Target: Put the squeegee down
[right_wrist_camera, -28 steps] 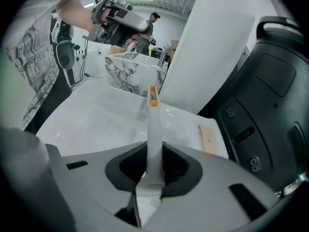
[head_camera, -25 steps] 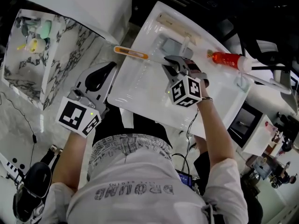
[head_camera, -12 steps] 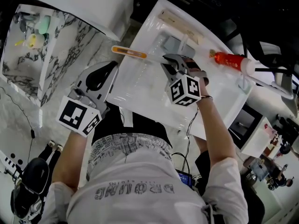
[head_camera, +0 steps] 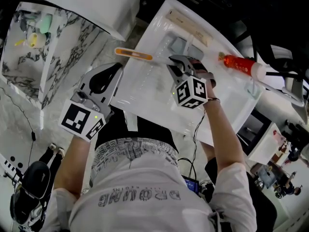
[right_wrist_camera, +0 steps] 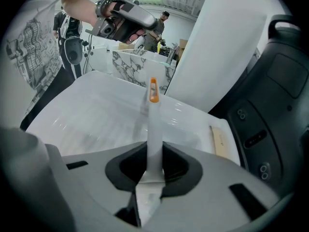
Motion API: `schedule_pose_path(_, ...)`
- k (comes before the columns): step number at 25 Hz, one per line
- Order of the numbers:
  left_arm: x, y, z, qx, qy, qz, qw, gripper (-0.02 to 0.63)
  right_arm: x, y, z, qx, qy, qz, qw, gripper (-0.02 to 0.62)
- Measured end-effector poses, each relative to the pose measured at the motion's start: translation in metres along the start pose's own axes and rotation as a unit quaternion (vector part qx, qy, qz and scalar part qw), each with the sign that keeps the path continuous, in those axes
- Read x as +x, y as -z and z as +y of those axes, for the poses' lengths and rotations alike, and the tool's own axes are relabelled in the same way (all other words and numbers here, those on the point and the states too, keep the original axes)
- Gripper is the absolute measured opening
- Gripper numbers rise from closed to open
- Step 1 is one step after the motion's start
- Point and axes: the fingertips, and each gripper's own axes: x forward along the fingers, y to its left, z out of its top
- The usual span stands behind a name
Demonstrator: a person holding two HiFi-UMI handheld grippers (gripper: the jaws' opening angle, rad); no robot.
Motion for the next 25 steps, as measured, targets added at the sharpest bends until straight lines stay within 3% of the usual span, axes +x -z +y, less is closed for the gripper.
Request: schedule_pose_path(25, 0.0036, -0.0068, 0.0033, 0.004, 0.007, 0.001, 1.0, 0.026, 0.0102, 0.0036, 0.0046, 0.012, -0.003, 0.006, 1.0, 0.09)
